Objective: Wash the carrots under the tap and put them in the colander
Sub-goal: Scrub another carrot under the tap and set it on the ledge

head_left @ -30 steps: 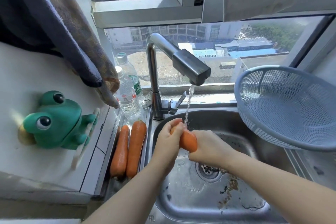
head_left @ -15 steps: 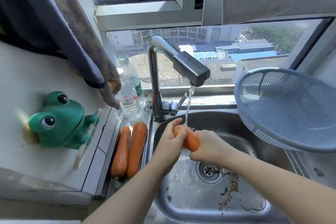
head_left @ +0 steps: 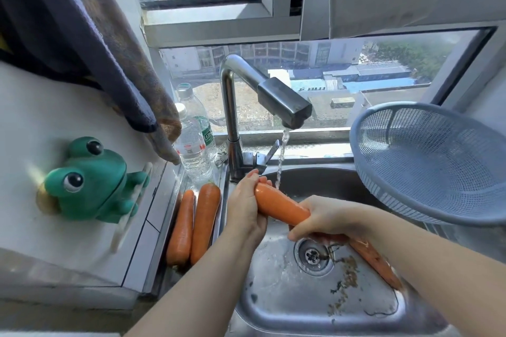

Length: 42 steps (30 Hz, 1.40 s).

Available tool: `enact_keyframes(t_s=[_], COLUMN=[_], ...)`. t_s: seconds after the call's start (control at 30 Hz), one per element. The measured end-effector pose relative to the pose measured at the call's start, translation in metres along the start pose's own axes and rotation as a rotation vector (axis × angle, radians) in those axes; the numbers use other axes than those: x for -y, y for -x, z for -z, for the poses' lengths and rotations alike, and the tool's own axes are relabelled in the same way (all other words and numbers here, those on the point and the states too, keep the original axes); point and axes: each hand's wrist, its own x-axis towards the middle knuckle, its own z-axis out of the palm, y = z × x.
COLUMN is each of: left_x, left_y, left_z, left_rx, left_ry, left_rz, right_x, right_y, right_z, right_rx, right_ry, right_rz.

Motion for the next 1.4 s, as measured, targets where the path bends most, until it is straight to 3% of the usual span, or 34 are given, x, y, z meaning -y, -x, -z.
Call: enact_keyframes(t_s=[0.1, 0.17, 0.27, 0.33, 0.47, 0.67, 0.83, 1.0, 1.07, 1.2, 1.27, 1.4], left_x=[0.011, 0.022, 0.028, 0.021, -0.003, 0.002, -0.002, 0.004, 0.003, -0.018, -0.019, -0.006], left_y=[-0.004, 0.0, 0.009, 0.007, 0.003, 0.006, 0.004, 0.012, 0.009, 0.002, 0.003, 0.008], left_z=[0.003, 0.006, 0.011, 0.02, 0.027, 0.004, 0.023, 0.02, 0.022, 0.03, 0.03, 0.02], left_rx=[-0.039, -0.037, 0.095, 0.246, 0.462, 0.268, 0.504, 0.325, 0.329, 0.513, 0.499, 0.316], left_ry=[-0.147, -0.439, -0.745, -0.798, -0.614, -0.565, -0.602, -0.791, -0.744, -0.574, -0.607, -0.657], left_rz=[-0.134, -0.275, -0.373, -0.286, -0.039, -0.139, 0.002, -0.221, -0.168, 0.044, -0.029, -0.216], right_x=[0.002, 0.003, 0.001, -0.002, -0.006, 0.0, -0.006, -0.003, -0.002, 0.003, 0.007, 0.011], right_y=[-0.005, -0.007, -0.008, -0.005, -0.002, -0.003, 0.0, -0.002, -0.002, 0.0, -0.002, -0.005], right_z=[-0.012, -0.02, -0.024, -0.022, -0.016, -0.013, -0.015, -0.023, -0.023, -0.016, -0.015, -0.017], right_rx=[-0.076, -0.099, -0.093, -0.05, 0.049, -0.026, -0.026, -0.139, -0.105, 0.001, -0.032, -0.139], right_ry=[-0.042, -0.119, -0.23, -0.3, -0.471, -0.395, -0.368, -0.199, -0.226, -0.356, -0.318, -0.178], right_rz=[0.024, 0.036, 0.032, 0.009, -0.031, -0.031, -0.036, 0.0, -0.007, -0.024, -0.001, 0.048])
